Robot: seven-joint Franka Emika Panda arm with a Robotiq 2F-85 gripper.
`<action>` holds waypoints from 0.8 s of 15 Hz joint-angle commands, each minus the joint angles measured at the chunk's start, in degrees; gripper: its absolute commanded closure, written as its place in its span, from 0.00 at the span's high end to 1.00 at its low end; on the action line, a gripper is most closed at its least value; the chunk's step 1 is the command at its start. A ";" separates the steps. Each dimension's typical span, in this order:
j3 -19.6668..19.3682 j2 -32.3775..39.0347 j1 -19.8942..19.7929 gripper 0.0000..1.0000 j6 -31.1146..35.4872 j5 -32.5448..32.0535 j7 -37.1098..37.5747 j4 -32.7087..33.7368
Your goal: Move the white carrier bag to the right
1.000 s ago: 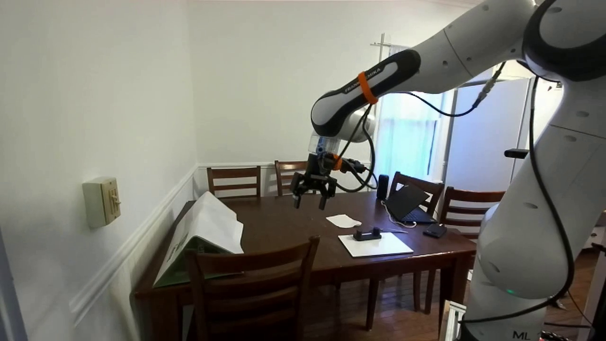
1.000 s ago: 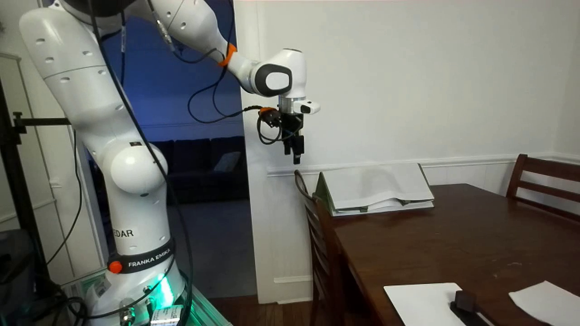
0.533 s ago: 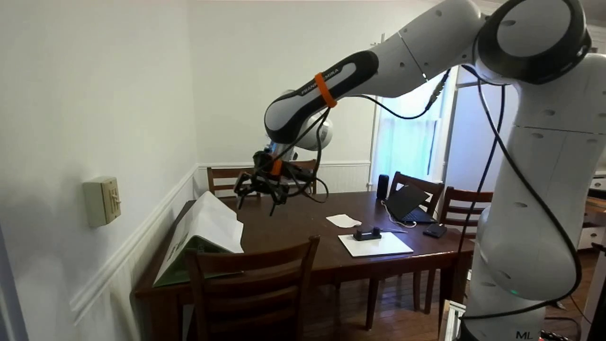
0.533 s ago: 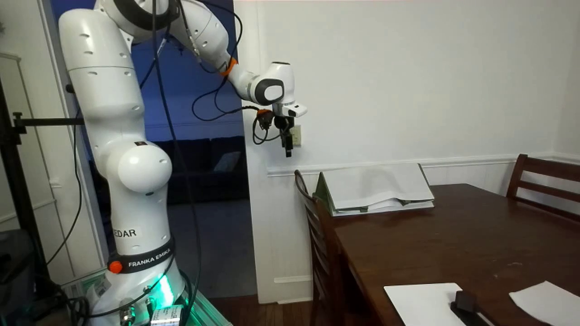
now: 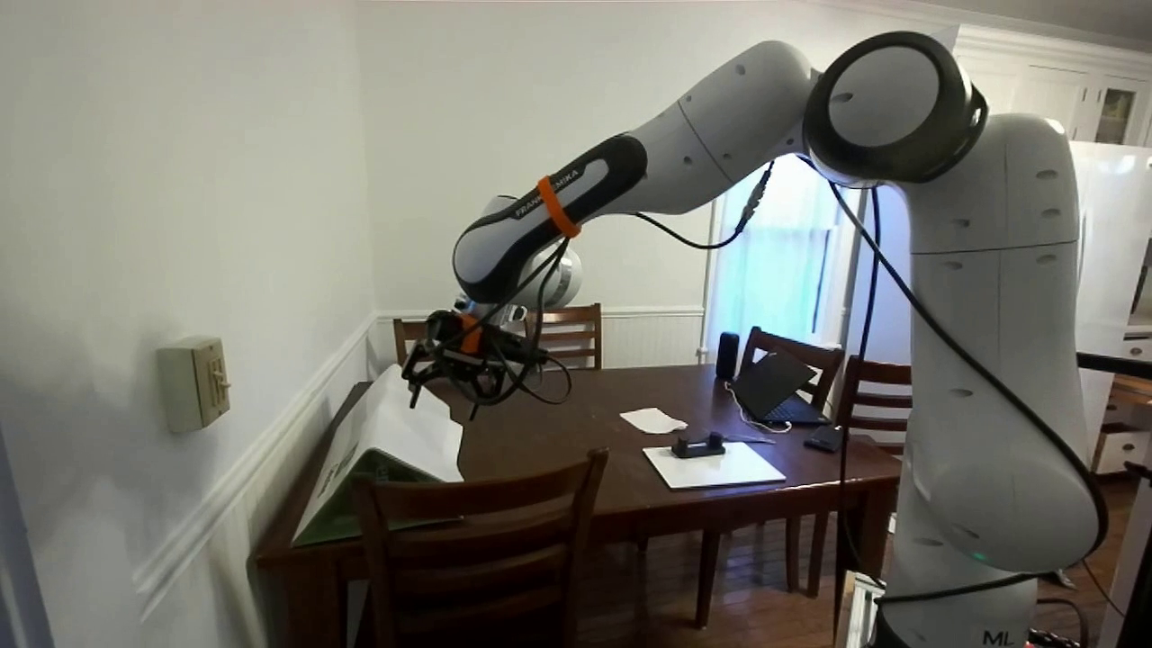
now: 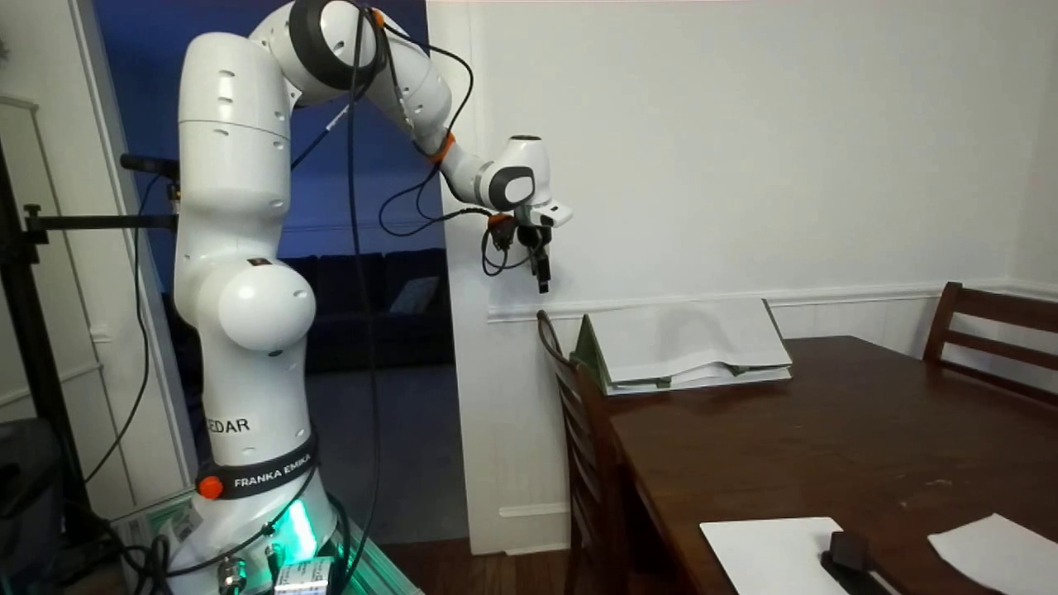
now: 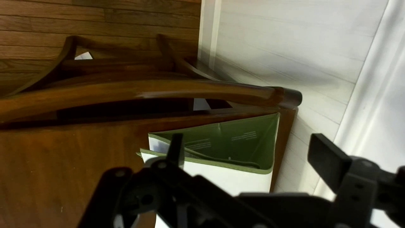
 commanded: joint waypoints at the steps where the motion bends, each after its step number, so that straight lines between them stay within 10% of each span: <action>1: -0.86 -0.27 0.80 1.00 -0.22 0.23 -0.22 -0.01; 12: -1.29 18.47 3.82 1.00 11.12 -3.13 -6.74 15.13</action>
